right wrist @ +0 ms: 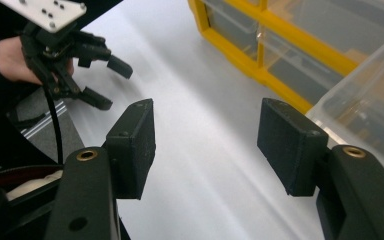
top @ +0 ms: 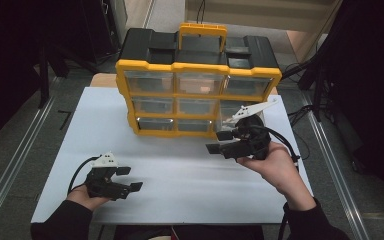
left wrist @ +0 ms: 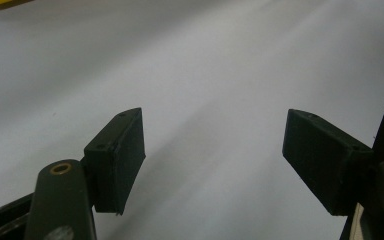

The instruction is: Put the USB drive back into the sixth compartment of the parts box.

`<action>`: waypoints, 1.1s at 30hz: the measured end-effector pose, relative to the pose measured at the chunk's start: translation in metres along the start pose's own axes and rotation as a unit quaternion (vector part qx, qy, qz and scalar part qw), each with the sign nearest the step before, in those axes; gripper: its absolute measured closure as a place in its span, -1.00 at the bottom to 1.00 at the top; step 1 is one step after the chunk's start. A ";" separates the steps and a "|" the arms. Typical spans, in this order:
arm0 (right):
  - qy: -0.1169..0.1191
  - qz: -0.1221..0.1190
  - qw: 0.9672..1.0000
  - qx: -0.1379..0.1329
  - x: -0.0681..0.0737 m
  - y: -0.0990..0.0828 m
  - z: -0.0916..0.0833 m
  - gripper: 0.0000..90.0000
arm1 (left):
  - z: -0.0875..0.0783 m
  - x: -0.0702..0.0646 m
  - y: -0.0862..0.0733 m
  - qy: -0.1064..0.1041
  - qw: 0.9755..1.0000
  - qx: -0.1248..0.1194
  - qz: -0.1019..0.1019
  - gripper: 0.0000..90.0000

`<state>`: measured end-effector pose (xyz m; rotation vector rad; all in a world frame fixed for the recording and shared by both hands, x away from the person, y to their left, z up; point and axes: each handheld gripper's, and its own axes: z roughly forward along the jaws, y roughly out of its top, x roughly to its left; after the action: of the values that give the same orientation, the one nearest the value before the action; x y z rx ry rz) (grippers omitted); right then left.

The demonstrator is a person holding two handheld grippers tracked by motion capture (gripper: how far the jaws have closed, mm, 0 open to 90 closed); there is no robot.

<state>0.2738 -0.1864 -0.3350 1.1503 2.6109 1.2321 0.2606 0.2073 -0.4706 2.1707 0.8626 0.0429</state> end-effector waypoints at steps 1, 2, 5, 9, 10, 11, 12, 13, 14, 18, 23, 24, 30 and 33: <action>0.000 0.000 1.000 0.000 0.000 0.000 0.000 -0.16 | 0.000 0.000 0.000 -0.001 1.000 0.001 0.000 -0.42; 0.002 -0.002 1.000 -0.001 0.000 -0.002 0.001 -0.17 | 0.000 0.000 0.000 -0.002 1.000 0.002 0.001 -0.42; 0.003 -0.016 1.000 0.007 0.003 -0.013 0.005 -0.22 | 0.000 0.000 0.000 -0.001 1.000 0.001 -0.001 -0.42; 0.005 -0.017 1.000 0.012 0.002 -0.022 0.010 -0.24 | 0.000 0.000 0.000 -0.001 1.000 0.001 -0.001 -0.42; 0.005 -0.017 1.000 0.012 0.002 -0.022 0.010 -0.24 | 0.000 0.000 0.000 -0.001 1.000 0.001 -0.001 -0.42; 0.007 -0.014 1.000 0.010 0.000 -0.028 0.013 -0.24 | 0.000 0.000 0.000 -0.001 1.000 -0.001 -0.001 -0.42; 0.007 -0.014 1.000 0.010 0.000 -0.028 0.013 -0.24 | 0.000 0.000 0.000 -0.001 1.000 -0.001 0.000 -0.42; 0.007 -0.014 1.000 0.009 -0.001 -0.032 0.016 -0.24 | 0.000 0.000 0.000 0.000 1.000 0.000 0.000 -0.42; 0.008 -0.012 1.000 0.008 -0.003 -0.035 0.017 -0.24 | 0.000 0.000 0.000 0.000 1.000 -0.001 -0.001 -0.42; 0.013 -0.008 1.000 0.008 -0.008 -0.048 0.022 -0.30 | 0.000 0.000 0.000 0.001 1.000 -0.001 0.000 -0.42; 0.015 -0.004 1.000 0.007 -0.013 -0.065 0.026 -0.36 | 0.000 0.000 0.000 -0.001 1.000 0.000 -0.001 -0.42; 0.013 0.001 1.000 0.004 -0.015 -0.069 0.027 -0.36 | 0.000 0.000 0.000 -0.001 1.000 0.000 -0.001 -0.42; -0.003 0.003 1.000 -0.009 -0.023 -0.092 0.037 -0.41 | 0.000 0.000 0.000 -0.001 1.000 0.001 0.001 -0.42; -0.012 0.000 1.000 -0.008 -0.025 -0.100 0.040 -0.41 | 0.000 0.000 0.000 0.000 1.000 0.000 0.001 -0.42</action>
<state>0.2440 -0.2172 -0.4374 1.1544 2.5790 1.2290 0.2606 0.2071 -0.4707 2.1707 0.8606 0.0446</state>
